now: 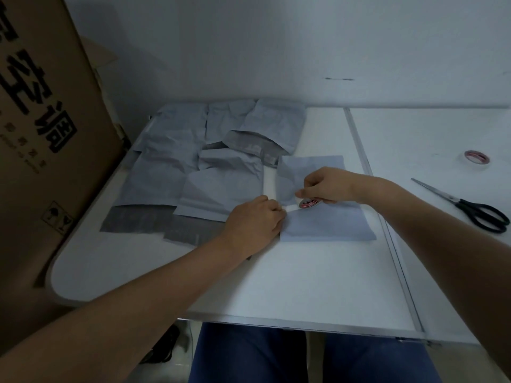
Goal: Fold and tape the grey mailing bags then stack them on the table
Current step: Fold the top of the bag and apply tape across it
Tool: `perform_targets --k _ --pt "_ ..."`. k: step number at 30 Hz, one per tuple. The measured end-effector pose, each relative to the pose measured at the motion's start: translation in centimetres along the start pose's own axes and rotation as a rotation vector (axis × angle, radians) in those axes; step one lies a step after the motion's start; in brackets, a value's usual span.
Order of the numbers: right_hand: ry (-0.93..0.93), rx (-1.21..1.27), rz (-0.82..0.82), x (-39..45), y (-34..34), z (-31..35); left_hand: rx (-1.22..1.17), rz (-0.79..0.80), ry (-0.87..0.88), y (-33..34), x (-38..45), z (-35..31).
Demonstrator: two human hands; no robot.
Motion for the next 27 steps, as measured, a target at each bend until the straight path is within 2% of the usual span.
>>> perform_targets --k 12,27 --pt "0.0 -0.147 -0.034 -0.12 -0.35 -0.18 -0.025 0.026 -0.022 0.17 0.03 0.19" --pt "0.019 -0.185 -0.062 -0.1 -0.22 -0.31 -0.127 0.083 -0.045 0.53 -0.1 0.91"
Point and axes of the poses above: each hand's wrist, its own x-axis towards the middle knuckle, its own y-axis out of the palm, z = x × y, the point moved 8 cm from there along x, towards the middle knuckle, and after that the axes turned 2 degrees about y, right-handed, at the moved point
